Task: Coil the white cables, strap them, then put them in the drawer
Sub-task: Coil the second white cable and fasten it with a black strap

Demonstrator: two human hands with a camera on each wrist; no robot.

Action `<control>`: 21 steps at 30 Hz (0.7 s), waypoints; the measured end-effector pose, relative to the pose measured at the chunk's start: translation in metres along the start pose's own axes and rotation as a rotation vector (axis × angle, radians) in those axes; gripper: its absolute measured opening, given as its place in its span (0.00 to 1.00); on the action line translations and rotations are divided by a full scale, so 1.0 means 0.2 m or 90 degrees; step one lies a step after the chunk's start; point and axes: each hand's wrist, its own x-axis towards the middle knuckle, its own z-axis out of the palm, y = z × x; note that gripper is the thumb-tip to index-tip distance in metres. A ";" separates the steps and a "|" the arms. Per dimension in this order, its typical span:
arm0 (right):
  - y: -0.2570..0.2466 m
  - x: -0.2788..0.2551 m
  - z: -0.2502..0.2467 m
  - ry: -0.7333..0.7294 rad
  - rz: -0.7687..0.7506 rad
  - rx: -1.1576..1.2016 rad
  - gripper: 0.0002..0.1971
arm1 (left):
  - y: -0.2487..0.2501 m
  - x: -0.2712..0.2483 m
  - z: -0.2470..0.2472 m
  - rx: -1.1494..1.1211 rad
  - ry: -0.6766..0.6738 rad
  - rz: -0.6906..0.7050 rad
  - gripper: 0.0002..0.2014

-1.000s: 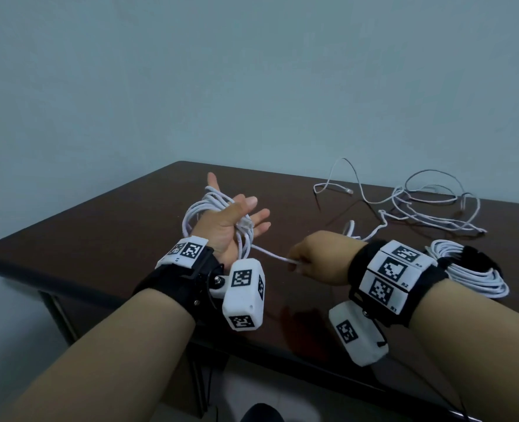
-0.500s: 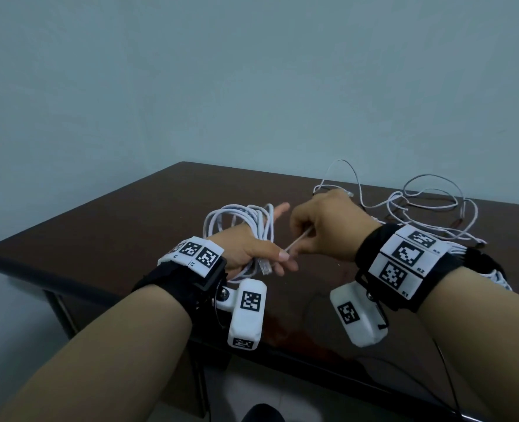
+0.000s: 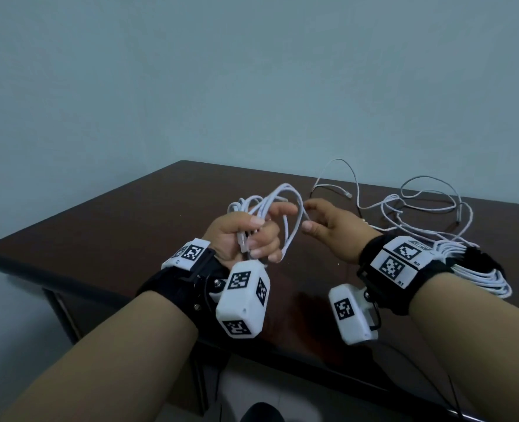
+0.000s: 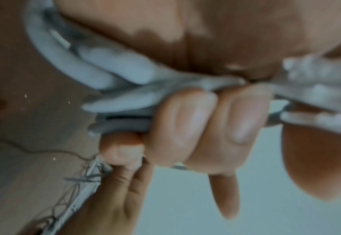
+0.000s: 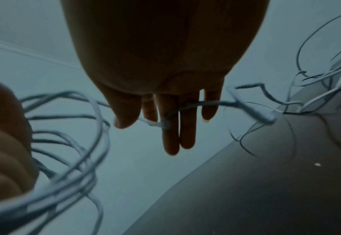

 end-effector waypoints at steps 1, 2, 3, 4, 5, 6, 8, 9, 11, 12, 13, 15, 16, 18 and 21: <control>0.01 0.00 0.01 -0.017 0.009 0.004 0.18 | 0.01 0.01 0.01 -0.014 -0.014 0.016 0.25; 0.02 -0.01 0.03 -0.026 0.005 -0.002 0.15 | 0.02 0.01 0.02 -0.021 -0.018 0.028 0.28; 0.02 -0.01 0.03 -0.027 -0.003 -0.017 0.13 | 0.03 0.02 0.03 -0.027 -0.009 0.039 0.30; 0.02 -0.01 0.04 -0.026 -0.012 -0.032 0.13 | 0.02 0.02 0.03 -0.031 0.004 0.054 0.33; 0.02 -0.01 0.04 -0.024 -0.016 -0.044 0.12 | 0.01 0.03 0.03 -0.036 0.020 0.077 0.35; 0.01 -0.01 0.04 -0.024 -0.019 -0.054 0.12 | 0.00 0.03 0.03 -0.041 0.038 0.103 0.39; 0.01 -0.02 0.04 -0.037 -0.023 -0.078 0.12 | 0.00 0.04 0.02 -0.051 0.069 0.139 0.44; 0.01 -0.02 0.04 -0.048 -0.029 -0.100 0.13 | 0.01 0.04 0.02 -0.057 0.078 0.143 0.47; 0.02 -0.03 0.04 -0.065 -0.042 -0.174 0.21 | 0.03 0.04 0.04 -0.072 0.104 0.142 0.52; 0.03 -0.02 0.05 -0.062 -0.043 -0.226 0.25 | 0.03 0.04 0.05 -0.077 0.125 0.143 0.55; 0.04 -0.02 0.04 -0.047 -0.038 -0.280 0.28 | 0.04 0.04 0.05 -0.083 0.149 0.149 0.57; 0.06 -0.01 0.03 -0.009 -0.007 -0.364 0.25 | 0.04 0.04 0.04 -0.111 0.186 0.183 0.59; 0.06 -0.01 0.02 0.004 0.006 -0.379 0.20 | 0.04 0.05 0.05 -0.121 0.205 0.203 0.59; 0.04 -0.02 0.01 0.003 0.005 -0.381 0.12 | 0.03 0.06 0.08 -0.101 0.259 0.217 0.55; 0.00 -0.04 0.02 -0.018 -0.057 -0.396 0.06 | 0.02 0.09 0.17 -0.083 0.373 0.238 0.19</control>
